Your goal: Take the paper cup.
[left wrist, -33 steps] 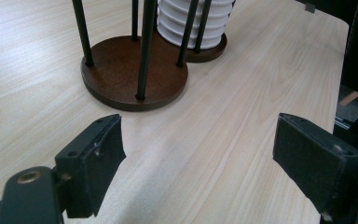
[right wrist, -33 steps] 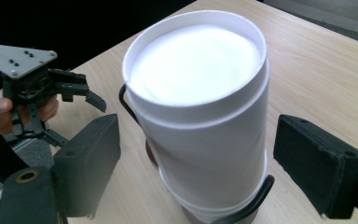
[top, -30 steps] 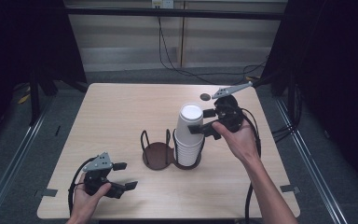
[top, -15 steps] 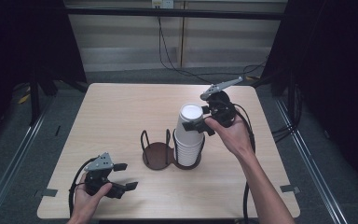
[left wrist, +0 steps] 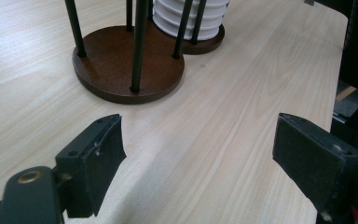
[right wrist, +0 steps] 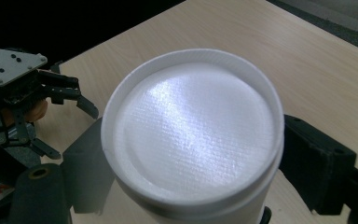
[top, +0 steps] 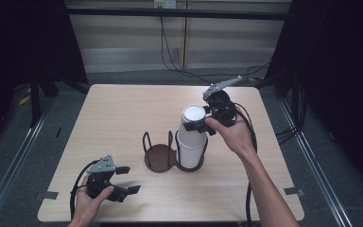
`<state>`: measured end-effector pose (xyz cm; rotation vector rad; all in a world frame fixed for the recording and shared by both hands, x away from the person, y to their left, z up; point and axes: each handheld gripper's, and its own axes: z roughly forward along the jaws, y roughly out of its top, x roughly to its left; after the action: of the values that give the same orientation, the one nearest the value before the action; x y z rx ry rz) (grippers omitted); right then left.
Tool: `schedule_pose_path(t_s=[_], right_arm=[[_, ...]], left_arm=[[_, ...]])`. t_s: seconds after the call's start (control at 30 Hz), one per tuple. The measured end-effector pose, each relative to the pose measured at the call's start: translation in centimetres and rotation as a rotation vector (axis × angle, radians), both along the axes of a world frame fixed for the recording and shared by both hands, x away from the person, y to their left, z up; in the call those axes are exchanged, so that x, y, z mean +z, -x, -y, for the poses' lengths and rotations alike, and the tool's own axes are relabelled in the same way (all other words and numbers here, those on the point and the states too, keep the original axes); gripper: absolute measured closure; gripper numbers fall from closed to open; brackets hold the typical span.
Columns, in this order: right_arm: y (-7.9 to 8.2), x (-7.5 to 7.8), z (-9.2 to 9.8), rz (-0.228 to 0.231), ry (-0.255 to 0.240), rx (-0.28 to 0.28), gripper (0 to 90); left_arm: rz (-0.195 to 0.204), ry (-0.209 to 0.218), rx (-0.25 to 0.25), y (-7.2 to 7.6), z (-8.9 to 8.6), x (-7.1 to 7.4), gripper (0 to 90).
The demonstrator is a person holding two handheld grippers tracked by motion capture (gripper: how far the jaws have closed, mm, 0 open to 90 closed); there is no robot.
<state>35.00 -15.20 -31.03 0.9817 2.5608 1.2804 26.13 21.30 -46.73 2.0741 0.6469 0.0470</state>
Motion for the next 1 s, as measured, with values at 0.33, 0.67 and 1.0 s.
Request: schedule_pose_path(t_s=[0.33,0.67,1.0], right_arm=[[0.3,0.5,-0.4,0.037,0.048,0.010,21.9],[0.5,1.2,-0.1,0.049,0.028,0.005,22.6],[1.0,2.0,0.2,0.065,0.011,-0.002,23.1]], left_arm=[[-0.001,-0.003,-0.002,-0.1,-0.1,0.0,16.5],[-0.009,0.009,-0.012,-0.1,-0.1,0.0,16.7],[-0.020,0.014,-0.025,0.0,0.0,0.0,17.0]])
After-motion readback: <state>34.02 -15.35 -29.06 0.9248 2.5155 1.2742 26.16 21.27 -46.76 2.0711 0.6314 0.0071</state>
